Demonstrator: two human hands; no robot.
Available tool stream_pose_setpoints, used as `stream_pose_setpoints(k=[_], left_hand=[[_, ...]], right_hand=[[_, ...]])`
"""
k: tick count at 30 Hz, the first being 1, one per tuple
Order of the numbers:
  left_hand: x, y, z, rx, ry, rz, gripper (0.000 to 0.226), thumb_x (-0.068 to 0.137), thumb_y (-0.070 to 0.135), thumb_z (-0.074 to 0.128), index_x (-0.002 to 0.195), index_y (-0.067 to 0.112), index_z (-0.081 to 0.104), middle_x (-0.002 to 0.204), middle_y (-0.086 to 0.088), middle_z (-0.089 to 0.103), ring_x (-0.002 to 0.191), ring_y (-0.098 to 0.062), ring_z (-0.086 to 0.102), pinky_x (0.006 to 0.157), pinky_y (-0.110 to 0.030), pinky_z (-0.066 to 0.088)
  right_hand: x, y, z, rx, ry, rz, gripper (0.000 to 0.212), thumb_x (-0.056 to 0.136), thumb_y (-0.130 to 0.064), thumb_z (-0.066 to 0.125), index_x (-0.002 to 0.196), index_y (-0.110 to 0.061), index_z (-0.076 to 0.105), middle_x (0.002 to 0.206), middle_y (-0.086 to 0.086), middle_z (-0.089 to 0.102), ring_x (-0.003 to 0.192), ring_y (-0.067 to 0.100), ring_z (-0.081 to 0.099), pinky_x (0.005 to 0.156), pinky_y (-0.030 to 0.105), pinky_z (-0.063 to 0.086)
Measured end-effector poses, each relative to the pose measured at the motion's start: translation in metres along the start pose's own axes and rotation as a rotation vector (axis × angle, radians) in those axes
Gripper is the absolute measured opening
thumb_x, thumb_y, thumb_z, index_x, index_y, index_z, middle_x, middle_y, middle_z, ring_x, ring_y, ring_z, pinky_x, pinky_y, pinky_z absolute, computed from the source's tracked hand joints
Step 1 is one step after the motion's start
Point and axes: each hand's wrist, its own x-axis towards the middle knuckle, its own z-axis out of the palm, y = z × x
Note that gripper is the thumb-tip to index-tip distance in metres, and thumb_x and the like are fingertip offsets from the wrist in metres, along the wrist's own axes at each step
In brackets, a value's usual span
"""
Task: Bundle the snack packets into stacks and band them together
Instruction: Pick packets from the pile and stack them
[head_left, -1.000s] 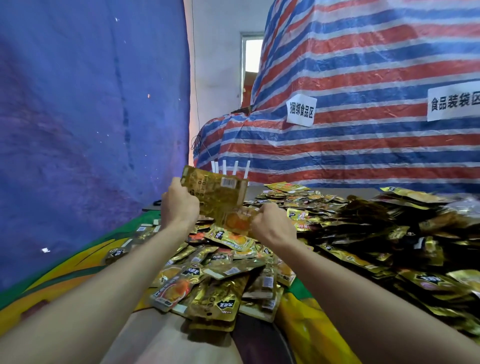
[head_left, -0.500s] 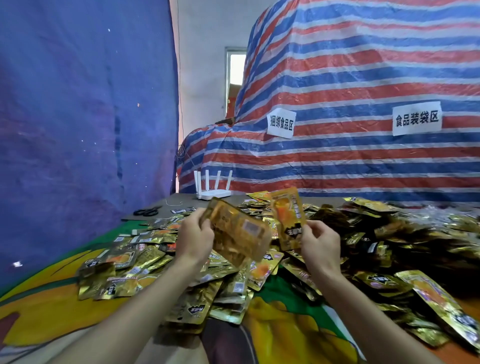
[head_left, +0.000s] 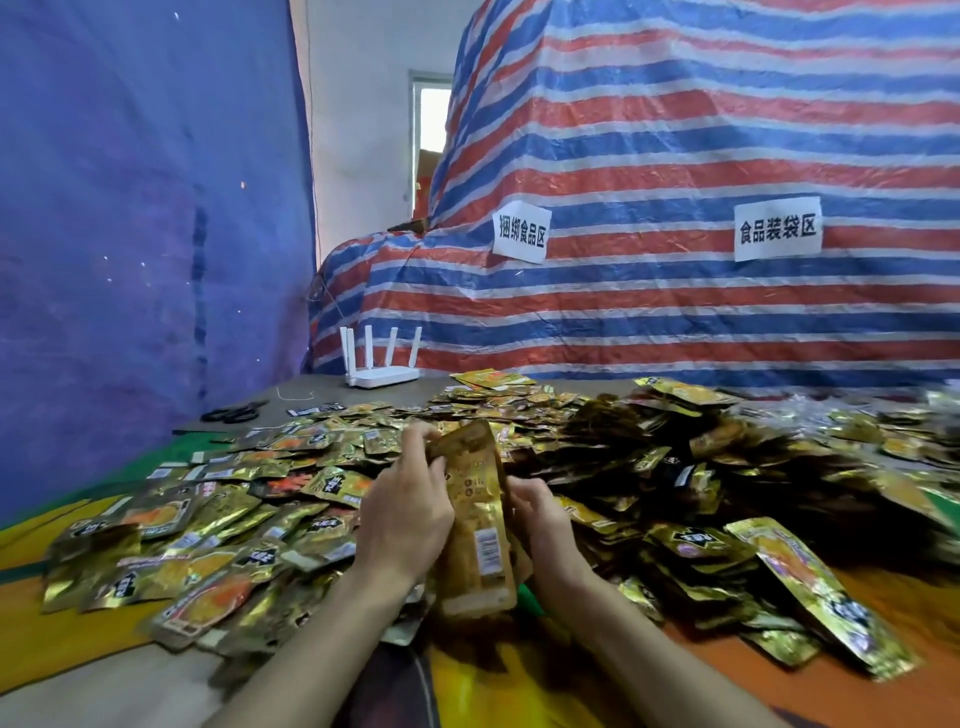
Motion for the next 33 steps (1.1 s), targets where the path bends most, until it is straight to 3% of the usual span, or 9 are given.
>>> stream_pose_setpoints(k=[3,6,10,15,19,22,24,27,33], left_hand=[[-0.004,0.002,0.001,-0.071,0.018,0.009,0.017,0.100,0.015,0.055,0.116,0.018,0.049,0.081,0.006,0.064,0.072,-0.015,0.065,0.064,-0.036,0.055],[-0.007,0.004,0.000,-0.366,0.076,-0.209,0.023,0.093,0.020,0.070,0.108,0.022,0.053,0.093,0.009,0.065,0.080,0.005,0.064,0.068,-0.015,0.050],[-0.005,0.002,-0.004,-0.579,0.076,-0.530,0.011,0.098,0.034,0.062,0.106,0.027,0.059,0.107,0.004,0.064,0.094,-0.002,0.063,0.082,-0.033,0.051],[-0.014,0.012,-0.004,-0.814,-0.285,-0.666,0.022,0.107,0.023,0.043,0.108,0.014,0.063,0.085,0.002,0.077,0.082,-0.014,0.074,0.062,-0.030,0.058],[-0.020,0.009,0.004,-0.651,-0.289,-0.537,0.025,0.109,0.020,0.038,0.110,0.016,0.063,0.102,-0.013,0.073,0.095,-0.030,0.071,0.083,-0.053,0.059],[-0.024,0.011,0.005,-0.592,-0.164,-0.477,0.025,0.102,0.036,0.051,0.100,0.014,0.063,0.090,-0.010,0.074,0.081,-0.023,0.073,0.074,-0.048,0.061],[-0.025,0.013,0.005,-0.607,-0.134,-0.514,0.038,0.094,0.050,0.052,0.100,0.015,0.064,0.089,-0.008,0.075,0.079,-0.019,0.073,0.073,-0.045,0.061],[-0.030,0.018,0.008,-0.633,-0.295,-0.568,0.063,0.094,0.071,0.036,0.118,0.021,0.065,0.110,-0.005,0.072,0.104,-0.022,0.069,0.094,-0.049,0.055],[-0.037,0.027,0.001,-0.899,-0.427,-0.541,0.064,0.082,0.058,0.049,0.130,0.017,0.051,0.118,-0.020,0.067,0.103,-0.028,0.070,0.084,-0.049,0.061]], right_hand=[[-0.002,0.004,-0.001,-0.169,-0.046,-0.069,0.017,0.094,-0.030,0.066,0.107,-0.022,0.073,0.103,0.001,0.078,0.096,0.018,0.074,0.083,0.032,0.058],[0.001,0.010,-0.007,-0.260,0.018,-0.120,0.026,0.090,-0.008,0.074,0.108,-0.025,0.068,0.103,-0.003,0.078,0.098,0.018,0.074,0.080,0.029,0.060],[0.001,0.011,-0.010,-0.128,0.060,-0.111,0.041,0.084,-0.021,0.079,0.122,-0.020,0.064,0.110,0.001,0.077,0.101,0.021,0.074,0.070,0.028,0.061],[0.007,0.011,-0.011,0.049,0.114,-0.026,0.047,0.076,-0.016,0.078,0.121,-0.011,0.065,0.113,0.012,0.075,0.108,0.034,0.071,0.102,0.059,0.050],[0.004,0.007,-0.016,-0.061,0.107,-0.017,0.034,0.088,0.005,0.061,0.115,-0.015,0.068,0.108,0.010,0.077,0.104,0.032,0.073,0.099,0.056,0.053],[0.001,0.005,-0.010,-0.116,0.117,-0.102,0.034,0.089,0.007,0.059,0.113,-0.015,0.066,0.102,0.005,0.077,0.099,0.026,0.073,0.086,0.043,0.059],[0.001,0.006,-0.003,-0.086,0.150,-0.176,0.025,0.086,-0.001,0.058,0.108,-0.012,0.064,0.091,0.001,0.077,0.088,0.019,0.073,0.071,0.032,0.058],[0.000,0.009,0.007,-0.066,0.185,-0.245,0.036,0.073,-0.021,0.048,0.105,-0.012,0.062,0.078,-0.004,0.072,0.070,0.010,0.068,0.057,0.023,0.053],[-0.002,0.011,0.009,0.009,0.215,-0.282,0.041,0.072,-0.021,0.043,0.104,-0.003,0.062,0.089,0.014,0.066,0.085,0.028,0.064,0.075,0.041,0.053]])
